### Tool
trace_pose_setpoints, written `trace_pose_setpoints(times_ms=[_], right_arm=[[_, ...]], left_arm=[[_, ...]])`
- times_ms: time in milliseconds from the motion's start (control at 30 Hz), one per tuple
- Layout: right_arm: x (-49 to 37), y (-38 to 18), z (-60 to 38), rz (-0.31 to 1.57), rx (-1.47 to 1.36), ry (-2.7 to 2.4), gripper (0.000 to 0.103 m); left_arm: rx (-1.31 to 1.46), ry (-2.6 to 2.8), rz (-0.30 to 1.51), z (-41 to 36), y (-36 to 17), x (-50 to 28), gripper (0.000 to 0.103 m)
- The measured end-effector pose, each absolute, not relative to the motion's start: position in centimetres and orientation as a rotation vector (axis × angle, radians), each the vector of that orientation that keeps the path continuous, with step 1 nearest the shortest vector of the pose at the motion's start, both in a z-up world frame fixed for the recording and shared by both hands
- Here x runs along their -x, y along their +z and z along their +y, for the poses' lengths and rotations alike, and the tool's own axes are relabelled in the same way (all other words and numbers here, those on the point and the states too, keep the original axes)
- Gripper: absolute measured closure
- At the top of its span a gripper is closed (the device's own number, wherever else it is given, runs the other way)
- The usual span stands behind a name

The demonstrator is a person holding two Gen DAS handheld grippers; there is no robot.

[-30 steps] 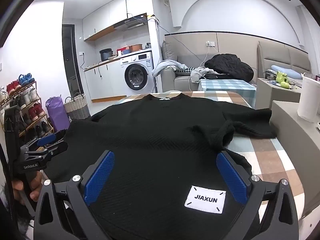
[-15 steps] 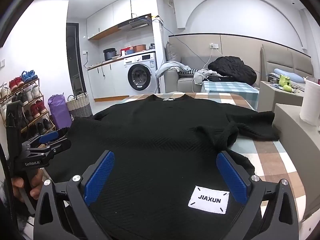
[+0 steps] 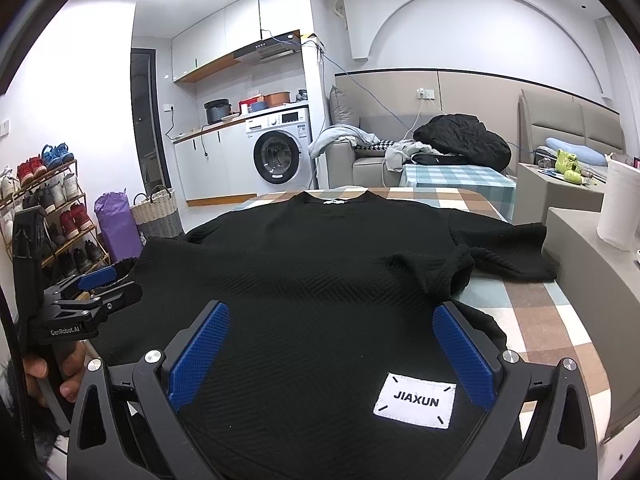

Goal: Fold small clothes

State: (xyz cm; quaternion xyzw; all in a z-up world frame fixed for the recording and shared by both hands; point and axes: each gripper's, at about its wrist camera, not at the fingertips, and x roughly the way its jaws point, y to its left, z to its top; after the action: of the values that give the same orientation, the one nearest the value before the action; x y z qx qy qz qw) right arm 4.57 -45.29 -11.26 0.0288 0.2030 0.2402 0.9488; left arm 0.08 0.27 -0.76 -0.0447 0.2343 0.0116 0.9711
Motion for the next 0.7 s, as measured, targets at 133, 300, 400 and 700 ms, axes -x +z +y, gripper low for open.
trace_pose_setpoints(times_ms=[133,300,400,700], right_arm=[[-4.60,-11.27,-45.42,0.412,-0.064,0.487,0.000],[-4.64,-11.29,-45.50,0.415,-0.067,0.484,0.000],[-4.61,-11.31,-45.52,0.416,-0.067,0.485,0.000],[-4.72,-11.44,-45.74,0.410,-0.075,0.480,0.000]], left_arm=[[0.090,0.022,0.473,0.24,-0.78,-0.05,0.001],[0.090,0.021,0.474,0.21,-0.73,-0.08,0.001],[0.089,0.022,0.474,0.18,-0.71,-0.07,0.001],[0.089,0.021,0.474,0.20,-0.72,-0.08,0.001]])
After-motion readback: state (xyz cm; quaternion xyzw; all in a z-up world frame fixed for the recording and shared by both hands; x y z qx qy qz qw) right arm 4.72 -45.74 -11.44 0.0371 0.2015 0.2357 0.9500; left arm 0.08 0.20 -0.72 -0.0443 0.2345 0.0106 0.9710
